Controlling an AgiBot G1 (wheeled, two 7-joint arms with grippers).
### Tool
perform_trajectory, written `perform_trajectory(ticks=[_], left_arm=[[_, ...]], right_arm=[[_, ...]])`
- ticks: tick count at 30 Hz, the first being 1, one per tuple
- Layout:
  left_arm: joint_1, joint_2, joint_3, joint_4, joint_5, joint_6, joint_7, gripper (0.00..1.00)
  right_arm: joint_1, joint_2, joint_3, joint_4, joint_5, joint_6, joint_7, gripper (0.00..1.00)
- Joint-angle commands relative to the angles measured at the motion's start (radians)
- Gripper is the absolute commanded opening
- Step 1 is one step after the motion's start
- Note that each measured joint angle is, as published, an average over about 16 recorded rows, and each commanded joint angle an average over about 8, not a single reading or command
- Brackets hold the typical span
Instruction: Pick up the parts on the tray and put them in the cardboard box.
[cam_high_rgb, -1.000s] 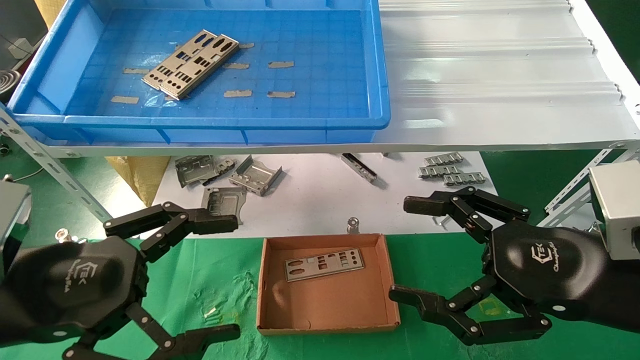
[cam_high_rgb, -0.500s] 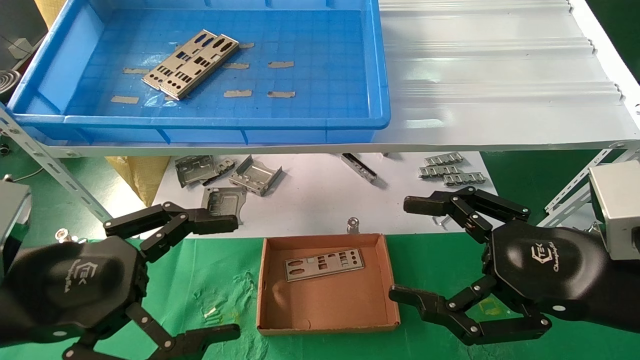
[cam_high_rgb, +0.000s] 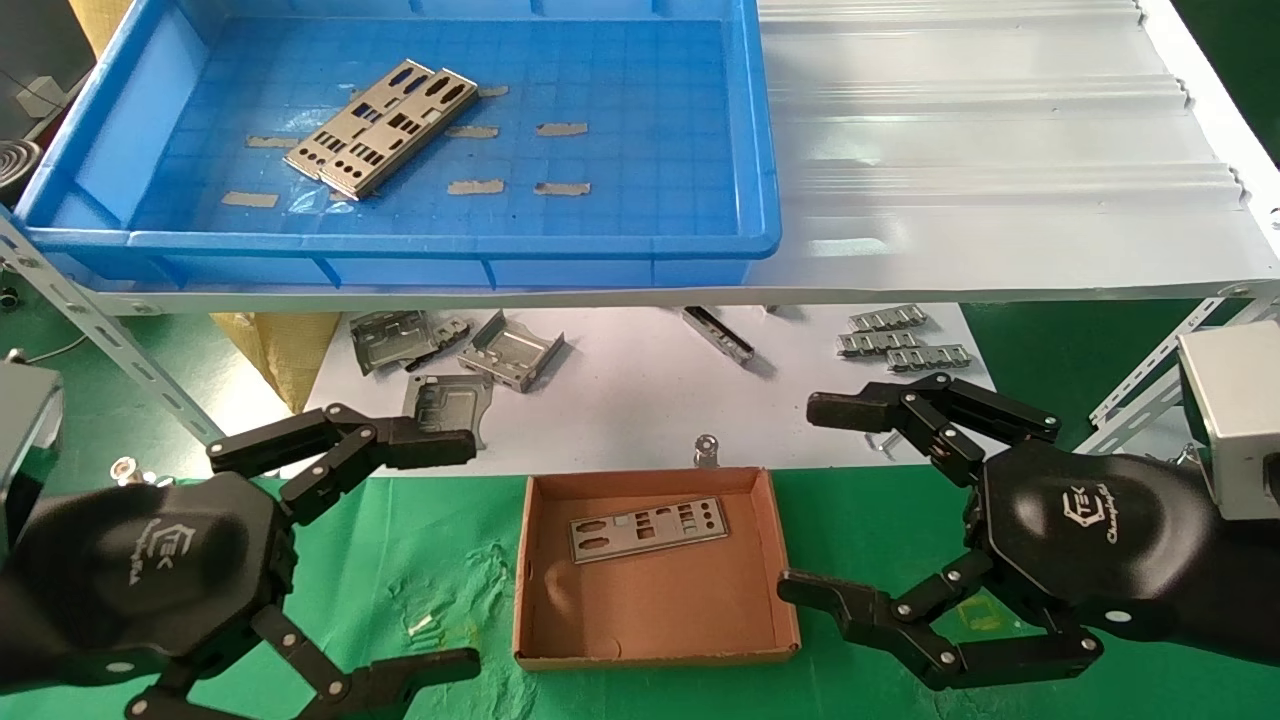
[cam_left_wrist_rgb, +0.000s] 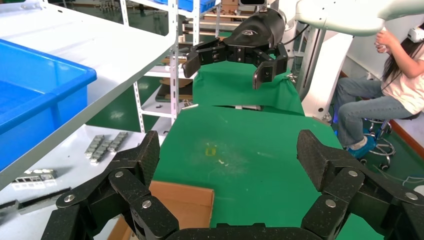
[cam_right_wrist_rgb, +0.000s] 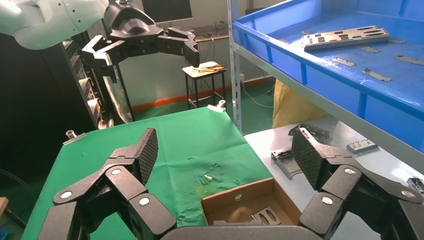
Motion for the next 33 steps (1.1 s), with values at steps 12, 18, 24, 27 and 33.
perform_trajectory(ticks=[12,18,24,27,33], left_arm=[[0.000,0.000,0.000,0.000,0.000,0.000,0.000,1.00],[0.000,0.000,0.000,0.000,0.000,0.000,0.000,1.00],[0.000,0.000,0.000,0.000,0.000,0.000,0.000,1.00],[0.000,0.000,0.000,0.000,0.000,0.000,0.000,1.00],[-0.016,0.000,-0.002,-0.006,0.004,-0.002,0.000,1.00]], right_arm=[[0.000,0.000,0.000,0.000,0.000,0.000,0.000,0.00],[0.000,0.000,0.000,0.000,0.000,0.000,0.000,0.00],[0.000,0.000,0.000,0.000,0.000,0.000,0.000,0.00],[0.000,0.000,0.000,0.000,0.000,0.000,0.000,0.00],[0.000,0.000,0.000,0.000,0.000,0.000,0.000,0.00]])
